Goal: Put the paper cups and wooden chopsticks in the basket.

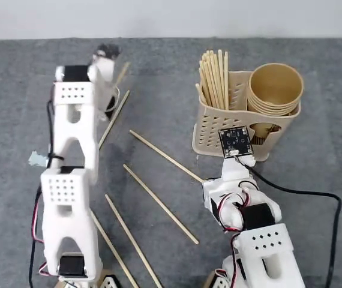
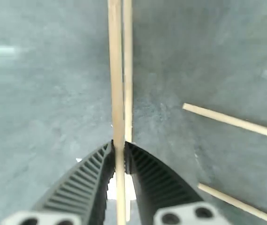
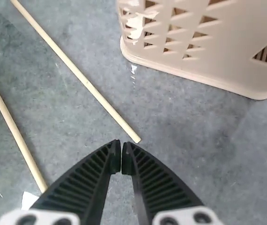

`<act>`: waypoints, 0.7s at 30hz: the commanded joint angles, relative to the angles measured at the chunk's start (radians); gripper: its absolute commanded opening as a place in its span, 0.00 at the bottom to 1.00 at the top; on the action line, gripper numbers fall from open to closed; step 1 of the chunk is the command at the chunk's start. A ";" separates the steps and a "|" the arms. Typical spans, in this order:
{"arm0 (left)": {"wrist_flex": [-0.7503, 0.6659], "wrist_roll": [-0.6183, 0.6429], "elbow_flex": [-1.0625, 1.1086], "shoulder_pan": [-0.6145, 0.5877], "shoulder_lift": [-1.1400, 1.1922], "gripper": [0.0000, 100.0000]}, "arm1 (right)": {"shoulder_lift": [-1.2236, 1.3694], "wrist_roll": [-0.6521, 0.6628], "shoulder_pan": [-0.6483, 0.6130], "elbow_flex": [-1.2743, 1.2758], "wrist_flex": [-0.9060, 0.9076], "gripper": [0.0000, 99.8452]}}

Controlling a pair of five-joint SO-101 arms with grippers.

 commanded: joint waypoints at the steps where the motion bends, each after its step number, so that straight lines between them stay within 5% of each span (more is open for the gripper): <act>1: 0.018 0.043 0.031 0.015 -0.242 0.01 | -0.019 -0.006 0.012 -0.008 -0.016 0.02; 13: 0.012 0.203 0.119 0.232 -0.689 0.01 | -0.019 -0.005 0.008 -0.005 -0.016 0.02; 21: -0.152 0.397 0.127 0.434 -0.853 0.01 | -0.019 -0.005 0.004 0.018 -0.024 0.02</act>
